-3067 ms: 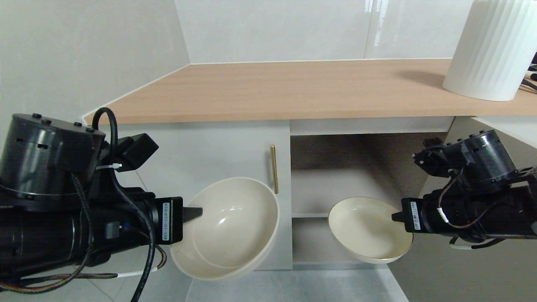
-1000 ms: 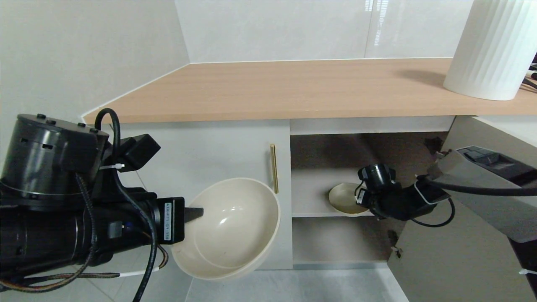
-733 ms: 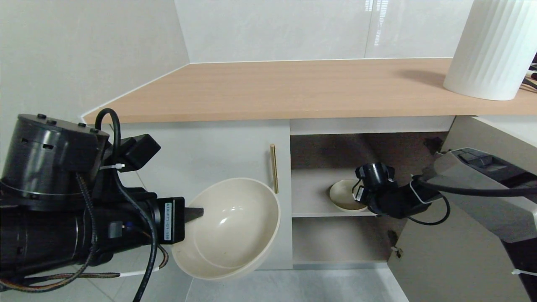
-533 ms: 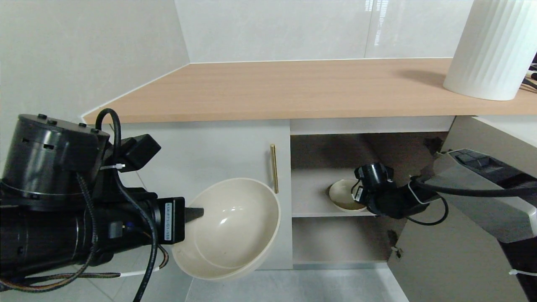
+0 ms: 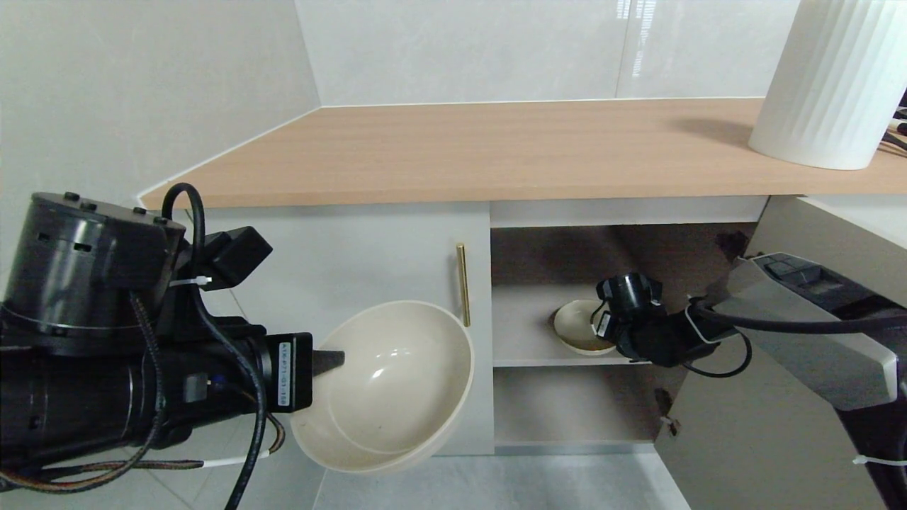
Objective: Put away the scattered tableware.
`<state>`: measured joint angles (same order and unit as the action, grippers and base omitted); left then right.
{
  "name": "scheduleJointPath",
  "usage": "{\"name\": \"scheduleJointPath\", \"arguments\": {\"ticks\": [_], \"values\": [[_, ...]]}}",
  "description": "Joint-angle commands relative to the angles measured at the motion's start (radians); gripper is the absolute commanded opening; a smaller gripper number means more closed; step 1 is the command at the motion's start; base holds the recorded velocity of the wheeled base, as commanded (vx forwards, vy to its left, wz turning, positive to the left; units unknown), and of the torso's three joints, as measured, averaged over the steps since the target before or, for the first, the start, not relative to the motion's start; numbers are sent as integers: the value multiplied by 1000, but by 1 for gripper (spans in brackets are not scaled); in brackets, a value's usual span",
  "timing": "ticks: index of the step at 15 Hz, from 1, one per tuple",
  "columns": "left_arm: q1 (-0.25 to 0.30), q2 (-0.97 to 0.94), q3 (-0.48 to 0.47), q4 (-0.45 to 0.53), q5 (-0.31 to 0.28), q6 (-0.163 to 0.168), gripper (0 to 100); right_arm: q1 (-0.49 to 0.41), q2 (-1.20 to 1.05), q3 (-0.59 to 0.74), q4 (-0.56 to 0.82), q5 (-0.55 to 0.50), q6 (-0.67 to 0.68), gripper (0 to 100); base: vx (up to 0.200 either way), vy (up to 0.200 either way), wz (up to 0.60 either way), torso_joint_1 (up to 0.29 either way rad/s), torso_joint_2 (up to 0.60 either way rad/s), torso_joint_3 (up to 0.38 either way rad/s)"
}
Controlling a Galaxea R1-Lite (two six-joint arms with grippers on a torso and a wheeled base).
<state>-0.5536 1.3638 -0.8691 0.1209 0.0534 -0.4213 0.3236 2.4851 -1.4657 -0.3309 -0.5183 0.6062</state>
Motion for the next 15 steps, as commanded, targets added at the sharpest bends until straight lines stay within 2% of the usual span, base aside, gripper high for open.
{"name": "scheduleJointPath", "arguments": {"ticks": [1, 5, 6, 10, 12, 13, 15], "values": [[0, 1, -1, 0, 0, -1, 0, 2, 6, -13, 0, -2, 0, 0, 0, 0, 0, 0, 0, 0], [0, 9, -2, -1, -10, 1, 0, 2, 12, -28, 0, -16, 0, 0, 0, 0, 0, 0, 0, 0], [0, 9, -2, -1, -10, 1, 0, 3, 14, -28, -2, -16, 0, 100, 0, 0, 0, 0, 0, 0], [-9, 23, -4, -9, -10, 2, 0, 8, -28, -19, -2, -35, 33, 100, 0, 0, 0, 0, 0, 0], [-31, 67, -4, -55, -10, 9, 0, 29, -169, 104, 4, -37, 47, 100, 0, 0, 0, 0, 0, 0], [-46, 98, -4, -84, -7, 27, 0, 52, -247, 177, 7, -3, 40, 100, 0, 0, 0, 0, 0, 0], [-63, 126, 1, -107, -6, 59, 0, 100, -405, 326, 21, 86, -92, 100, 0, 0, 0, 0, 0, 0]]}}
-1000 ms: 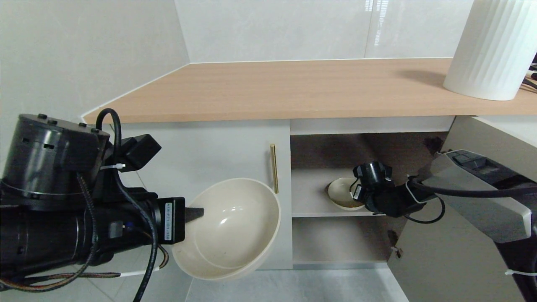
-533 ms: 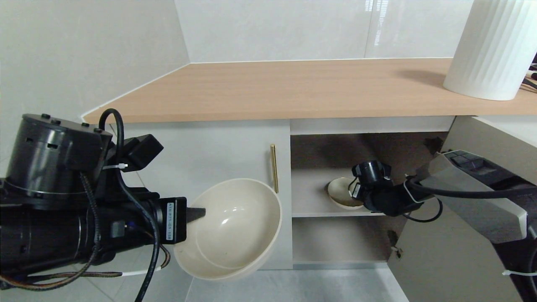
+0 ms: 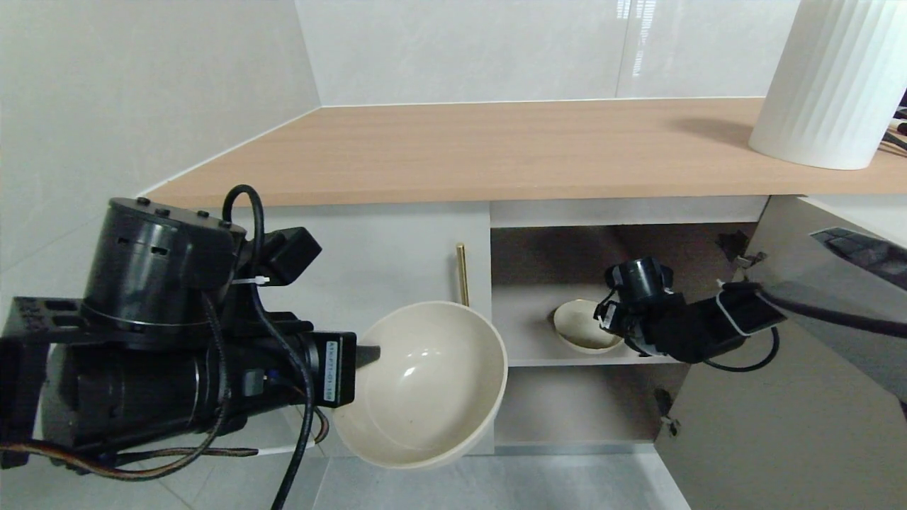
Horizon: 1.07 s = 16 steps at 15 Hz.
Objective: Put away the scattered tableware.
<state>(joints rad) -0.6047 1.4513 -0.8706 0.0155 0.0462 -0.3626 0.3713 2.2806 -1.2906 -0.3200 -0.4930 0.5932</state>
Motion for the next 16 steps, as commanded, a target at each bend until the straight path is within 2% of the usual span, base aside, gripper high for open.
{"name": "scheduleJointPath", "arguments": {"ticks": [1, 4, 6, 8, 10, 13, 16], "values": [[-14, 46, 2, -2, 1, 10, 0, 72, -256, 198, 15, 76, -118, 100, 0, 0, 0, 0, 0, 0], [-47, 124, 5, -46, 3, 71, 0, 153, -467, 295, 116, 154, -181, 100, 0, 0, 0, 0, 0, 0], [-99, 195, 30, -111, 27, 73, 0, 202, -583, 283, 291, 225, -181, 100, 0, 0, 0, 0, 0, 0], [-136, 230, 45, -144, 81, 71, 0, 259, -678, 272, 401, 327, -179, 100, 0, 0, 0, 0, 0, 0], [-158, 247, 56, -163, 93, 71, 0, 305, -727, 263, 475, 366, -177, 100, 0, 0, 0, 0, 0, 0], [-187, 278, 59, -169, 98, 65, 0, 382, -736, 261, 535, 369, -179, 100, 0, 0, 0, 0, 0, 0], [-198, 284, 59, -169, 98, 63, 0, 416, -687, 263, 547, 370, -179, 100, 0, 0, 0, 0, 0, 0]]}}
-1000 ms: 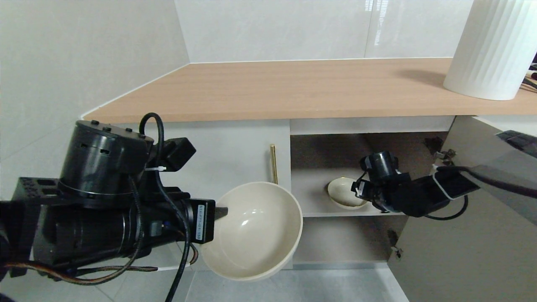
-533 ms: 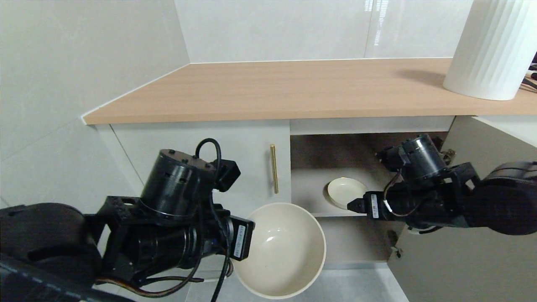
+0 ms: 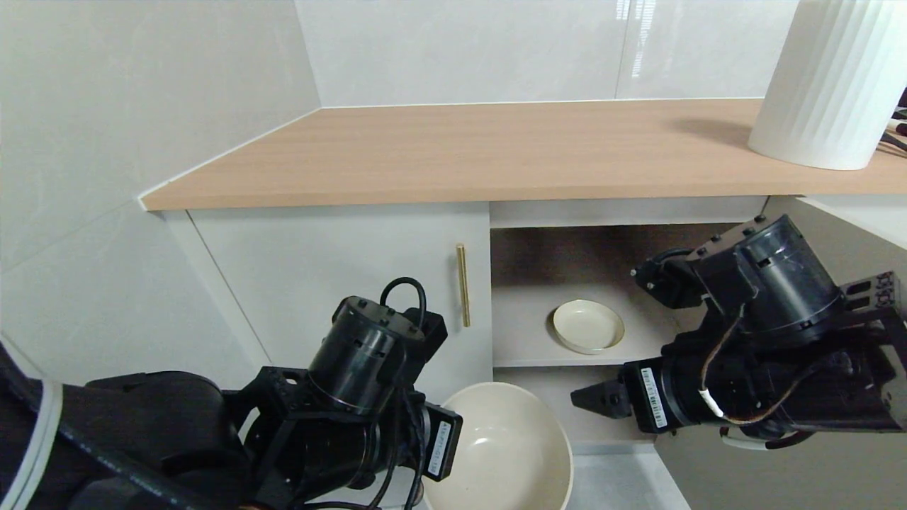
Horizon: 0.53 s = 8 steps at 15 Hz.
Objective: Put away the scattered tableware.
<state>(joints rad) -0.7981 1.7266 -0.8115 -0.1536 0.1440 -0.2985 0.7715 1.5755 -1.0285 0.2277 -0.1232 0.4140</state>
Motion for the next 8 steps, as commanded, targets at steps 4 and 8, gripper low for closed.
{"name": "scheduleJointPath", "arguments": {"ticks": [4, 8], "values": [[-15, 11, -6, -43, 0, 1, 0, 69, 135, -5, -5, 0, 11, 100, 0, 0, 0, 0, 0, 0], [-27, 25, -8, -61, 2, 1, 0, 69, 153, -5, -30, -1, 15, 100, 0, 0, 0, 0, 0, 0]]}}
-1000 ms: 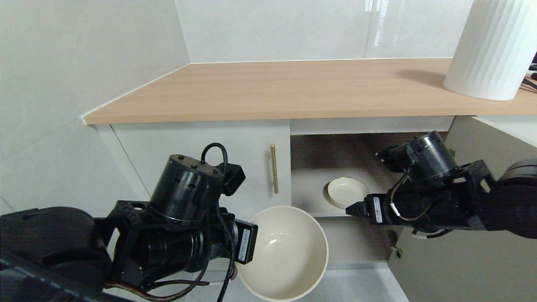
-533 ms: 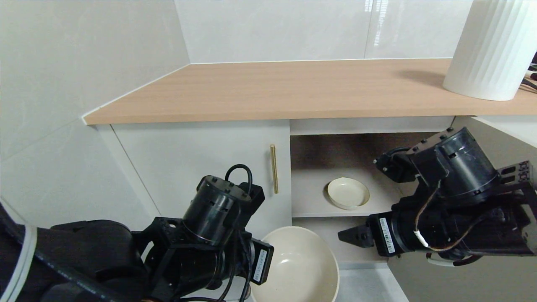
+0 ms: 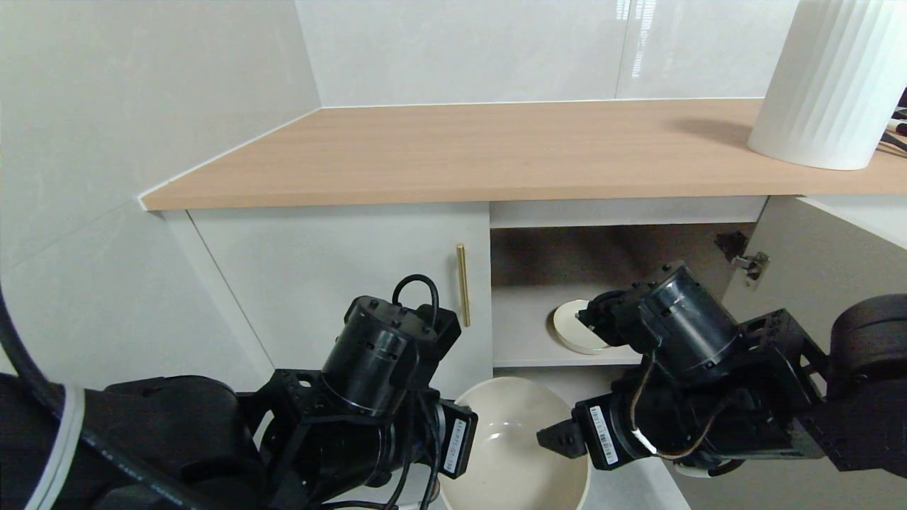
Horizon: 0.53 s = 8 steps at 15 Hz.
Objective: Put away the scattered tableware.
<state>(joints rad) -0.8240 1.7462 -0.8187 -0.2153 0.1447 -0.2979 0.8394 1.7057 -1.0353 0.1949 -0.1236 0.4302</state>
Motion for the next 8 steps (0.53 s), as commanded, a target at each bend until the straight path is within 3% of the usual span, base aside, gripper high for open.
{"name": "scheduleJointPath", "arguments": {"ticks": [1, 2, 8], "values": [[-1, 6, 0, -1, 1, 0, 0, 1, 25, 1, -8, -1, 12, 100, 0, 0, 0, 0, 0, 0], [-3, 7, 1, -1, 1, -1, 0, 1, 28, 1, -15, -2, 25, 0, 0, 0, 0, 0, 0, 0], [-3, 27, 1, -7, 1, -1, 0, 9, 28, 3, -15, -1, 28, 0, 0, 0, 0, 0, 0, 0]]}}
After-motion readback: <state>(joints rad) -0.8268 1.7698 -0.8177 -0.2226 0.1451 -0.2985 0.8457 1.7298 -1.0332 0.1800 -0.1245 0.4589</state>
